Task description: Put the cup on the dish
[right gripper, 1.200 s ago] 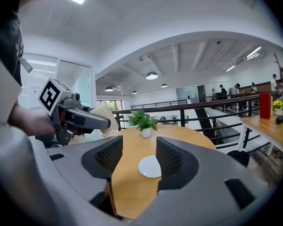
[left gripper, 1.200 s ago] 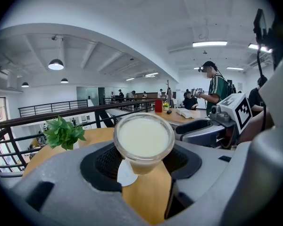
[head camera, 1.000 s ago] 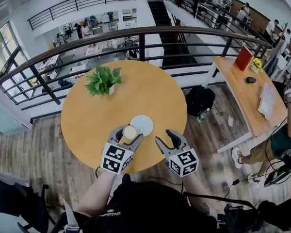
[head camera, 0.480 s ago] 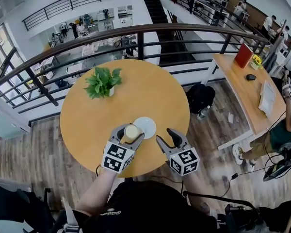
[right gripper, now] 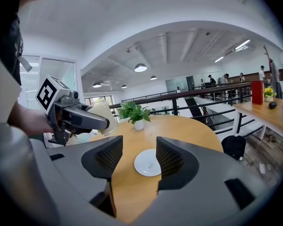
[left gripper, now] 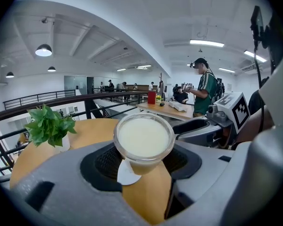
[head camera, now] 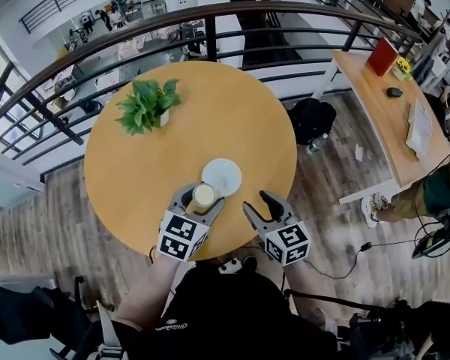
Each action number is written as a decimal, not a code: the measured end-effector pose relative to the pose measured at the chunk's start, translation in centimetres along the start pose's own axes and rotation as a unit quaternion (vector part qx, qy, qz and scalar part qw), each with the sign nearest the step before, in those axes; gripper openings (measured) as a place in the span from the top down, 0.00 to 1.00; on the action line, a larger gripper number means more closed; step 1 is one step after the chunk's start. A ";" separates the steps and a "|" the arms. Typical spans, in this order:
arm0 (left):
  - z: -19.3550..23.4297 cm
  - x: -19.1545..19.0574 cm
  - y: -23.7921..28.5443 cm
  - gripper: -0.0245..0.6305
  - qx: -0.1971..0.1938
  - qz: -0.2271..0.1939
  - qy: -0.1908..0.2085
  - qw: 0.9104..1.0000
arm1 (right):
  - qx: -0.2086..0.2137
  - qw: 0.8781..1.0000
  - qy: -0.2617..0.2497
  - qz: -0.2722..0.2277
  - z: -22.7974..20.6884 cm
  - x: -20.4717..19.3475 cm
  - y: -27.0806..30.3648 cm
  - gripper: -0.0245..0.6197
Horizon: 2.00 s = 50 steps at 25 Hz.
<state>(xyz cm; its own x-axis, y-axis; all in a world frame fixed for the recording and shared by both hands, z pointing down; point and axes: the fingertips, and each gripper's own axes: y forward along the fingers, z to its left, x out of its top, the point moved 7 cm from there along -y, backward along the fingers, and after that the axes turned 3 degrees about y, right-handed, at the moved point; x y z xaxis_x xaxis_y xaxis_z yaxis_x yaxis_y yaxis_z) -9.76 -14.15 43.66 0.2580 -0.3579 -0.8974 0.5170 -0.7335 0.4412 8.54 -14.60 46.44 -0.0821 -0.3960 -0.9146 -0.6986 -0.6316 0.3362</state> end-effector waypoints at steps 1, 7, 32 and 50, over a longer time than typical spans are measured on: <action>0.0 -0.3 0.4 0.57 -0.004 0.005 -0.002 1.000 | -0.001 1.000 0.005 0.005 -0.3 -0.4 0.2 0.62; 0.3 -3.5 2.7 0.57 -0.022 0.051 -0.014 0.998 | -0.007 0.998 0.028 0.049 -1.7 -3.5 1.6 0.62; 3.3 -8.7 11.0 0.57 -0.035 0.102 -0.028 0.994 | -0.014 0.992 0.069 0.103 -4.3 -8.7 5.3 0.62; 6.4 -11.6 20.6 0.57 0.003 0.144 0.002 0.990 | -0.038 0.992 0.073 0.101 -5.6 -8.4 4.8 0.62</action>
<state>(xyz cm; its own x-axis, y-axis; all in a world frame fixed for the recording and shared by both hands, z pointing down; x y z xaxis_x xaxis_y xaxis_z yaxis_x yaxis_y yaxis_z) -7.35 -28.83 63.10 0.3961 -0.5506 -0.7348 0.4163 -0.6056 0.6782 9.83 -18.02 56.95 -0.1079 -0.6079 -0.7866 -0.6222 -0.5758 0.5304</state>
